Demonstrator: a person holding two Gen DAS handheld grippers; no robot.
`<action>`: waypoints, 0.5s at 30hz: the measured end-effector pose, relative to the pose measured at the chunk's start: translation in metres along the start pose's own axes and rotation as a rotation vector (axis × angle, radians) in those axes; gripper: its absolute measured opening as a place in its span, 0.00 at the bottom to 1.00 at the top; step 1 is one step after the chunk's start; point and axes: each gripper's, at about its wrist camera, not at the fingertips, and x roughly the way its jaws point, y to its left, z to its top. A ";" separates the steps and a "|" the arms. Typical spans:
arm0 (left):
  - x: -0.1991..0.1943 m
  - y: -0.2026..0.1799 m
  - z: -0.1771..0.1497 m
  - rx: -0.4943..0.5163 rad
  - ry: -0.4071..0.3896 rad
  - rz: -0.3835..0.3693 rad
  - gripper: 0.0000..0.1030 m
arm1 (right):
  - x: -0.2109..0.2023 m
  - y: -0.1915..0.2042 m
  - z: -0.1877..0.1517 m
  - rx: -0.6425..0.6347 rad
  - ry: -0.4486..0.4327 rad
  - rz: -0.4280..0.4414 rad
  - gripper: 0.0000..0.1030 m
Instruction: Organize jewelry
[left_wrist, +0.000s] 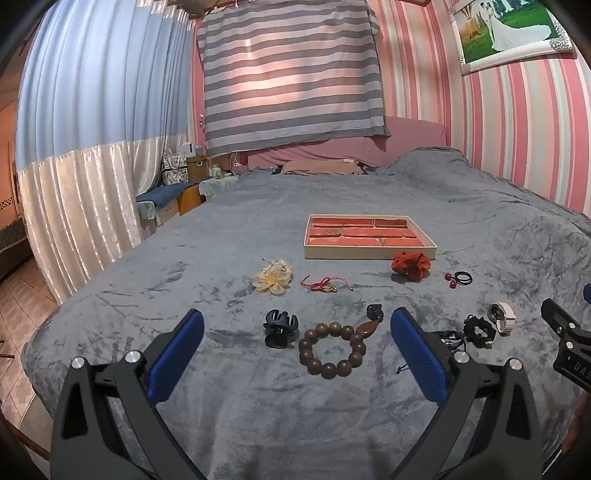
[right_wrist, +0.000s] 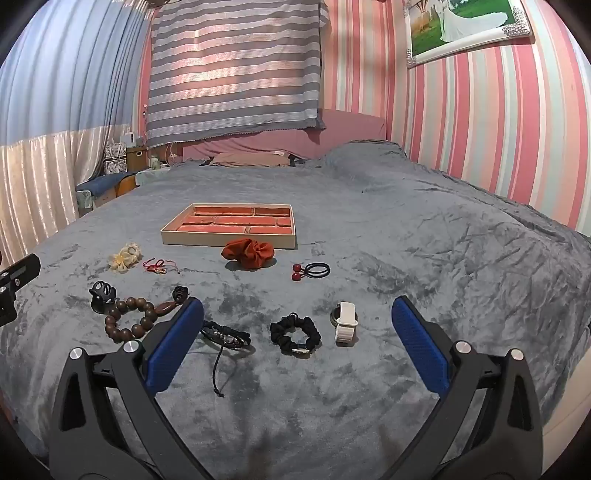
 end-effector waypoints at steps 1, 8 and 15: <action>0.000 0.000 0.000 -0.001 -0.001 -0.001 0.96 | 0.000 0.000 0.000 0.004 0.002 0.003 0.96; 0.000 0.000 0.000 0.001 0.000 0.001 0.96 | 0.000 -0.001 0.000 0.003 0.001 0.003 0.96; 0.000 0.000 0.000 0.003 -0.001 0.002 0.96 | 0.000 -0.001 0.000 0.003 0.000 0.001 0.96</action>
